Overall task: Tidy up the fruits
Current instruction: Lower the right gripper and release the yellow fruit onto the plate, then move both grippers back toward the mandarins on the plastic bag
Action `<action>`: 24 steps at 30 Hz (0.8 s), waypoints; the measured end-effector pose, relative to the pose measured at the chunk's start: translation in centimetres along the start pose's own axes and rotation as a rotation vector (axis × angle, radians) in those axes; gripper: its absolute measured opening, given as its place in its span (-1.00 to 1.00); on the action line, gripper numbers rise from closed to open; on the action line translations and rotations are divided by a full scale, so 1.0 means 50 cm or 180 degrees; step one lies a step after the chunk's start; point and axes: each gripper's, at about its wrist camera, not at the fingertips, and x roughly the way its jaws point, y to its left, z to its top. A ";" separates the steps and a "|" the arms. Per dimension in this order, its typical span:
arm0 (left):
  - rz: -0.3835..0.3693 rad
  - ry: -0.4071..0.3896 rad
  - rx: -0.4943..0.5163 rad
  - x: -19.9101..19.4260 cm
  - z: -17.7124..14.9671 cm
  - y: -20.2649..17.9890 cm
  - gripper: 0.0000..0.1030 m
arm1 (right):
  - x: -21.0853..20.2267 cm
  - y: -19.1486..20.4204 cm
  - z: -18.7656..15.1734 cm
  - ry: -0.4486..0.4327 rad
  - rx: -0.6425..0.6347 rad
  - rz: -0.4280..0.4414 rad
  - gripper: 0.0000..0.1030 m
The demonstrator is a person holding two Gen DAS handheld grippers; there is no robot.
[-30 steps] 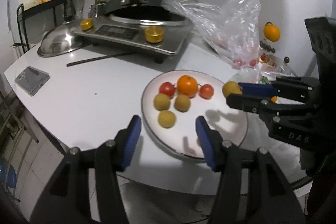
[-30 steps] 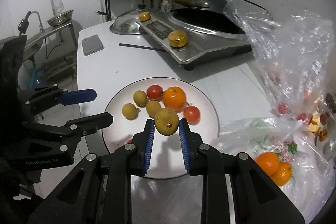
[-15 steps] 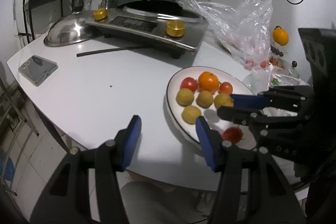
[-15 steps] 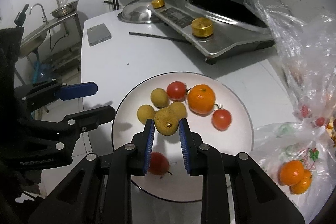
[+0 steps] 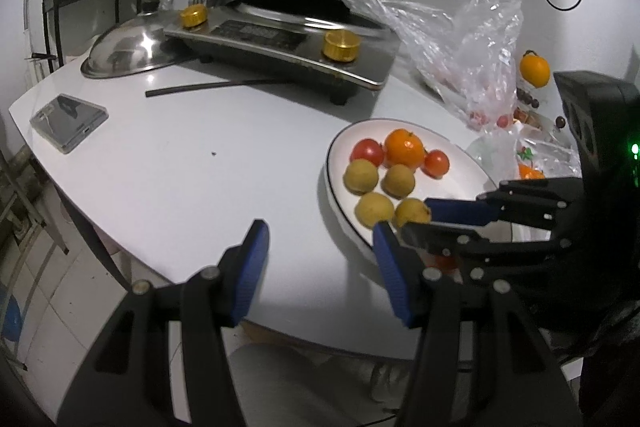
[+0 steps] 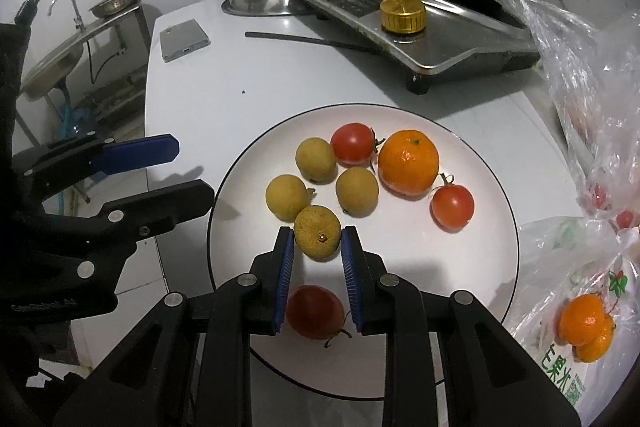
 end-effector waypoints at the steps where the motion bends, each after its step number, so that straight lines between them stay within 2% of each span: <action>1: -0.0007 0.0001 0.0000 0.000 -0.001 0.000 0.08 | 0.000 0.000 -0.001 -0.0001 -0.0004 -0.0006 -0.49; 24: -0.0011 -0.0023 0.0034 -0.014 -0.004 -0.008 0.09 | -0.006 0.006 -0.003 0.0024 -0.0034 -0.0078 -0.49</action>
